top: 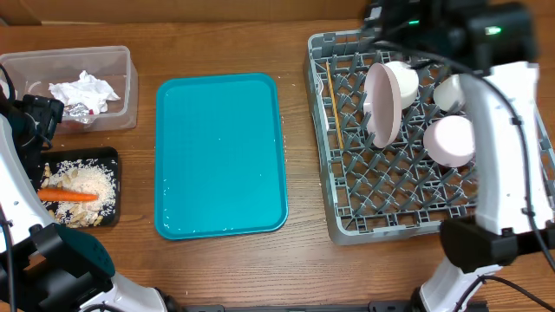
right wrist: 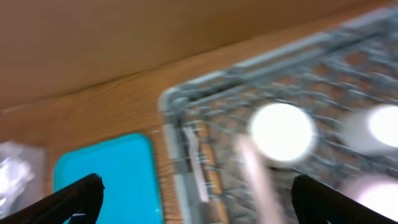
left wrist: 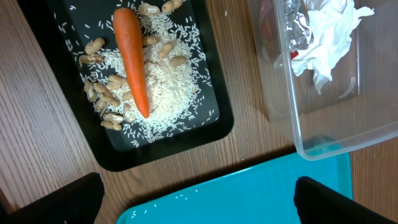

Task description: Sort waste into correct bins and load items into the dishwasher rack

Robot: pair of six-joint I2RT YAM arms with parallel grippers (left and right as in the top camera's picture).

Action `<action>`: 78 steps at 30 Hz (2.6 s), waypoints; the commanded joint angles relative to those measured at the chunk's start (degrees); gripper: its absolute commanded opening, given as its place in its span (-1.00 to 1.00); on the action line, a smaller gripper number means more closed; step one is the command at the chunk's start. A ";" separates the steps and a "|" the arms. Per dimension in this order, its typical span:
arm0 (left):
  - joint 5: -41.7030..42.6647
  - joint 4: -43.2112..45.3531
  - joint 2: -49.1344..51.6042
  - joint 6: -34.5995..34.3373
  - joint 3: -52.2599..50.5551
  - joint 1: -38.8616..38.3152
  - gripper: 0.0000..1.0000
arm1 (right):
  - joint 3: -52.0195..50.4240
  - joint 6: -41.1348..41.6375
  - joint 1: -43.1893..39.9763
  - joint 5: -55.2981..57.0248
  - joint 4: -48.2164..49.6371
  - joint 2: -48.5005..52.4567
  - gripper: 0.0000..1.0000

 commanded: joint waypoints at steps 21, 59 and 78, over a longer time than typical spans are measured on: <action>-0.76 2.89 -0.04 -1.46 0.00 -0.11 1.00 | 0.74 0.35 -9.68 0.52 -3.02 -1.42 1.00; 3.28 23.08 6.16 44.37 0.00 -15.76 1.00 | 0.74 0.35 -9.68 0.52 -3.02 -1.42 1.00; -0.74 29.70 20.65 53.64 0.00 -19.61 0.80 | 0.74 0.35 -9.68 0.55 -3.02 -1.42 1.00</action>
